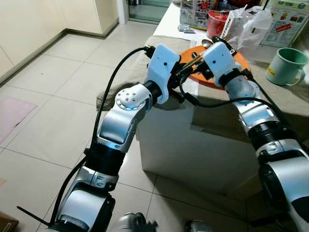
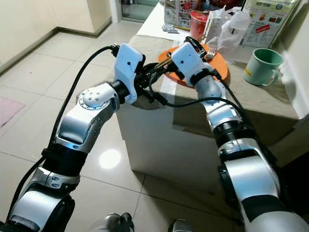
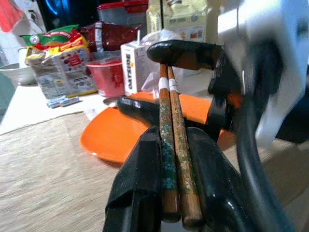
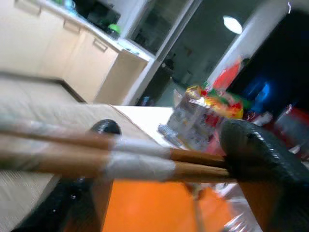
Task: Setting the table
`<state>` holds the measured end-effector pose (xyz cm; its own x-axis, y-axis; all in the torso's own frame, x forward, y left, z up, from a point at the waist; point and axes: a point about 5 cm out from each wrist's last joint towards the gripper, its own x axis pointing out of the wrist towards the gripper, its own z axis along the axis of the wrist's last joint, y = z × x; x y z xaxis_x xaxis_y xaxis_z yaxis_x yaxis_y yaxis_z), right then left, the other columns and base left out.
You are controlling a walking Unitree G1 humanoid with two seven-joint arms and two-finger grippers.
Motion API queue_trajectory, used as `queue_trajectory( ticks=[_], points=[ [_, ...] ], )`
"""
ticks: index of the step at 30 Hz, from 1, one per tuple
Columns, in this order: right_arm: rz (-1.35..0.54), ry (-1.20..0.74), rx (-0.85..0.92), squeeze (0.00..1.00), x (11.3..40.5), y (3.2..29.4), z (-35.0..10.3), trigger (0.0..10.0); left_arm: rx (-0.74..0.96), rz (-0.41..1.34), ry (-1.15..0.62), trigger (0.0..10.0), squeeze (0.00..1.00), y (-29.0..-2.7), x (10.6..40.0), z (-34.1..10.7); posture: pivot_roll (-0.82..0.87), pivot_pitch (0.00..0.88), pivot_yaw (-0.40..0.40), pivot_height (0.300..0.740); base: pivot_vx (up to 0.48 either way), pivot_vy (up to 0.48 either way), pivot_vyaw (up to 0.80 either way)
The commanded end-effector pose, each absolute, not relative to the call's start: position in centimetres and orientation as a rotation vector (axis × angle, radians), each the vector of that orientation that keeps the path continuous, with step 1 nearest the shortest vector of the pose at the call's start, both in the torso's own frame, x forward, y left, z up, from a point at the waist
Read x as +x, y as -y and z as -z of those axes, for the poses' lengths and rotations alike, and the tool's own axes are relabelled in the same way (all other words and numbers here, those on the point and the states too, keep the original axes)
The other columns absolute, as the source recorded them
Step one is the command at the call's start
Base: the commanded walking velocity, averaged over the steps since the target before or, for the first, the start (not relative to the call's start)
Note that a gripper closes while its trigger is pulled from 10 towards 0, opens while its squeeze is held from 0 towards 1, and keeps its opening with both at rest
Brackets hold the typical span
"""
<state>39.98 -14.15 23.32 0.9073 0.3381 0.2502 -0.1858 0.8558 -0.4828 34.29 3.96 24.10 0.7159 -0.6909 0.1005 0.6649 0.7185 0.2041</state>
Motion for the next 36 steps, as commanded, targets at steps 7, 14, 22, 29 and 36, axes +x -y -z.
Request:
queue_trajectory(
  ticks=[7, 14, 22, 29, 36],
  points=[
    [-0.187, 0.213, -0.194, 1.0, 40.3, 16.0, -21.9, 10.0, 0.18, 0.667, 0.202, 0.0, 0.0, -5.2, 35.1, -24.1, -0.17, 0.071, 0.028, 0.74, 0.0, 0.0, 0.0],
    [-0.167, 0.192, -0.051, 1.0, 40.3, 16.3, -21.8, 10.0, 0.2, 0.622, 0.192, 0.0, 0.0, -6.0, 35.6, -23.5, -0.17, 0.063, 0.027, 0.74, 0.0, 0.0, 0.0],
    [-0.144, 0.242, -0.119, 1.0, 40.0, 16.6, -22.5, 10.0, 0.22, 0.499, 0.209, 0.0, 0.0, -8.3, 37.1, -24.2, -0.17, 0.057, 0.026, 0.74, 0.0, 0.0, 0.0],
    [-0.143, 0.245, -0.148, 0.0, 39.8, 16.6, -22.5, 10.0, 0.218, 0.457, 0.23, 0.0, 0.0, -9.2, 37.7, -24.9, -0.17, 0.06, 0.026, 0.74, 0.0, 0.0, 0.0],
    [-0.116, 0.24, -0.134, 0.0, 39.6, 17.1, -22.2, 10.0, 0.148, 0.38, 0.208, 0.0, 0.0, -11.0, 38.0, -24.8, -0.17, 0.064, 0.03, 0.74, 0.0, 0.0, 0.0]
  ],
)
